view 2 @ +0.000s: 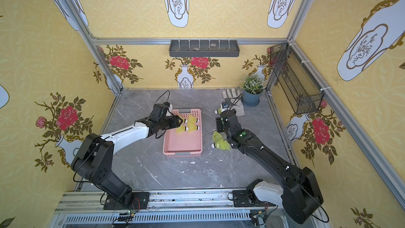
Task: Put the shuttlecocks into the storage box
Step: Place the shuttlecock in the storage box, then pick up the shuttlecock at the center of the board.
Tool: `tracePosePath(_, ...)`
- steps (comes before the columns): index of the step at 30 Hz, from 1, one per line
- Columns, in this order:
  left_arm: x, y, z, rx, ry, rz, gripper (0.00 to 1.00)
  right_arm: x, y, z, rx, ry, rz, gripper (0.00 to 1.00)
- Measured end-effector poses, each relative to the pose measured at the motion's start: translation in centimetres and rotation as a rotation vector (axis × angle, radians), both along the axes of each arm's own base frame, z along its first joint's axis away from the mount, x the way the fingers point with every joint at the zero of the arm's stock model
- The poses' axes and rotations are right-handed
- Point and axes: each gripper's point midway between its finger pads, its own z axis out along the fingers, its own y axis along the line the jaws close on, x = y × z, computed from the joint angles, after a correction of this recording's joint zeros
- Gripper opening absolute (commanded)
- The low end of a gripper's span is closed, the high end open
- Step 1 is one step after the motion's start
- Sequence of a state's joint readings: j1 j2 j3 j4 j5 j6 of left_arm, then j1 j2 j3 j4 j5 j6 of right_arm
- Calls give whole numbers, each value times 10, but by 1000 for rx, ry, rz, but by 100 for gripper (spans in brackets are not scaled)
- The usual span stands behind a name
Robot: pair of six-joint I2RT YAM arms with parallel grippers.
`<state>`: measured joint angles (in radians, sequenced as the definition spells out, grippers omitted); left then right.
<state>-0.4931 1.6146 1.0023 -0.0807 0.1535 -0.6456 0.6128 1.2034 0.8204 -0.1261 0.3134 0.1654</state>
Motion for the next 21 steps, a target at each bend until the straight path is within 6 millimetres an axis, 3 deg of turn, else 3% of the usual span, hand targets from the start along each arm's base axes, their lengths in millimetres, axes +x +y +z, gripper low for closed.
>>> tracePosePath(7,-12,15,56,26,-111,-14,65,15,0,-15,77,77,-63,57)
tracePosePath(13,-37,44,104,81,-202,-26,69,40,9,-32,159,181,-117,58)
tracePosePath(21,-74,98,134,164,-261,2,71,70,28,-59,236,305,-202,58)
